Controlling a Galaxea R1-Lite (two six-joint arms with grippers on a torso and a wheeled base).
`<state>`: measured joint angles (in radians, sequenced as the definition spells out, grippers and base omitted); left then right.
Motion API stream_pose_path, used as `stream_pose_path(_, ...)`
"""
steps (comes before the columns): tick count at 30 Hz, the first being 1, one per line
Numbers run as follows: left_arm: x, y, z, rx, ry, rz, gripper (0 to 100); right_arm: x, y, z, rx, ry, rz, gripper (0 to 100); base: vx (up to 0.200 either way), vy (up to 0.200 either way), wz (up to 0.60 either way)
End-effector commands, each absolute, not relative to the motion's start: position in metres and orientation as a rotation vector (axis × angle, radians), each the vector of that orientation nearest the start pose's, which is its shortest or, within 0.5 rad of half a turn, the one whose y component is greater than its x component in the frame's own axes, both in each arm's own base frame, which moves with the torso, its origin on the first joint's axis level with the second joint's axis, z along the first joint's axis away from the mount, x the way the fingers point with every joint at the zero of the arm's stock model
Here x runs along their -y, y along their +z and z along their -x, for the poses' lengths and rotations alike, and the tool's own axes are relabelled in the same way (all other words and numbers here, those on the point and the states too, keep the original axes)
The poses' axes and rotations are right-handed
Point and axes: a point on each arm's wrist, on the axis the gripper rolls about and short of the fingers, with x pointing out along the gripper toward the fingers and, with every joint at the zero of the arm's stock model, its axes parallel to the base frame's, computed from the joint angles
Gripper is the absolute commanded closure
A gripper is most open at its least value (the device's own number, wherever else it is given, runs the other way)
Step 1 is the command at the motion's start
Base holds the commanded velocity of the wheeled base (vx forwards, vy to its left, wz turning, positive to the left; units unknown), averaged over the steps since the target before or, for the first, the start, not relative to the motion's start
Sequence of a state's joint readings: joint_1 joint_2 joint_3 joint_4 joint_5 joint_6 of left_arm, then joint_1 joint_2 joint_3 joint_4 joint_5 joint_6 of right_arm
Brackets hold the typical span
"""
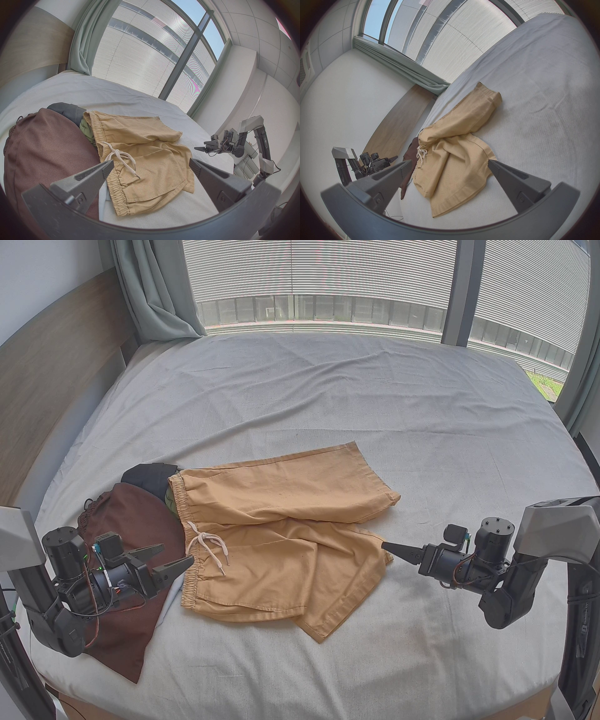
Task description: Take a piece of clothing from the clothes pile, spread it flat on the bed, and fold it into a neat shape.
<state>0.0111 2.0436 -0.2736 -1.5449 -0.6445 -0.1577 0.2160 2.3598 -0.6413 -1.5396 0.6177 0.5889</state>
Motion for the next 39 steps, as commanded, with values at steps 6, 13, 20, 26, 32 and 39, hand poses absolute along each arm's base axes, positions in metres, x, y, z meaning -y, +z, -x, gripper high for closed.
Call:
stream_pose_path(6, 0.010, 0.059, -0.273, -0.265, -0.610, 0.226, 0, -0.095, -0.018, -0.347, -0.496, 0.744, -0.600, 0, 0.000, 0.000, 0.00)
stream_pose_path(13, 0.010, 0.060, -0.273, -0.258, -0.611, 0.223, 0, -0.104, -0.039, -0.345, -0.557, 0.751, -0.602, 0, 0.000, 0.000, 0.00)
stream_pose_path(20, 0.010, 0.061, -0.273, -0.256, -0.612, 0.223, 0, -0.117, -0.045, -0.347, -0.563, 0.748, -0.611, 0, 0.000, 0.000, 0.00)
stream_pose_path(26, 0.010, 0.060, -0.273, -0.257, -0.614, 0.222, 0, -0.129, -0.046, -0.345, -0.593, 0.766, -0.655, 0, 0.000, 0.000, 0.00)
stream_pose_path(32, 0.011, 0.060, -0.272, -0.259, -0.615, 0.222, 0, -0.129, -0.039, -0.351, -0.555, 0.772, -0.656, 0, 0.000, 0.000, 0.00)
stream_pose_path(39, 0.011, 0.060, -0.273, -0.260, -0.615, 0.221, 0, -0.125, -0.029, -0.356, -0.497, 0.718, -0.651, 0, 0.000, 0.000, 0.00)
